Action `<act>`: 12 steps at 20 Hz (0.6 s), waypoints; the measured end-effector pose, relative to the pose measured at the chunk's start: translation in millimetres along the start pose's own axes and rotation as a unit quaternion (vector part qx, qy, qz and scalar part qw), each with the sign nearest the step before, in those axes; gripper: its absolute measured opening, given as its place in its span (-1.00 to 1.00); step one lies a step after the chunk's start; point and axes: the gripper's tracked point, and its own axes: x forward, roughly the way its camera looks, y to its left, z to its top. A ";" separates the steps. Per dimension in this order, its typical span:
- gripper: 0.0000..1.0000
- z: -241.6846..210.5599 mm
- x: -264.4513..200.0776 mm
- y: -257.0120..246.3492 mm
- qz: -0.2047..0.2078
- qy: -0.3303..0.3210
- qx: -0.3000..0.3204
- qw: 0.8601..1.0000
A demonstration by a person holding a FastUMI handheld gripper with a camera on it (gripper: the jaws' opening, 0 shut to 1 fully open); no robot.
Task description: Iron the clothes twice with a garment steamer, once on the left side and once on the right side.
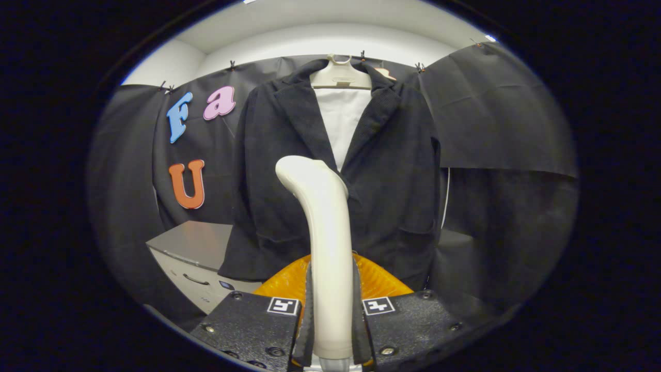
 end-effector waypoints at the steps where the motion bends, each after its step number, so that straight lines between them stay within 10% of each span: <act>1: -0.36 -6.3 0.4 1.1 0.001 0.004 -0.003 1.000; 12: -0.36 -98.6 1.2 -10.3 -0.007 0.088 -0.017 0.996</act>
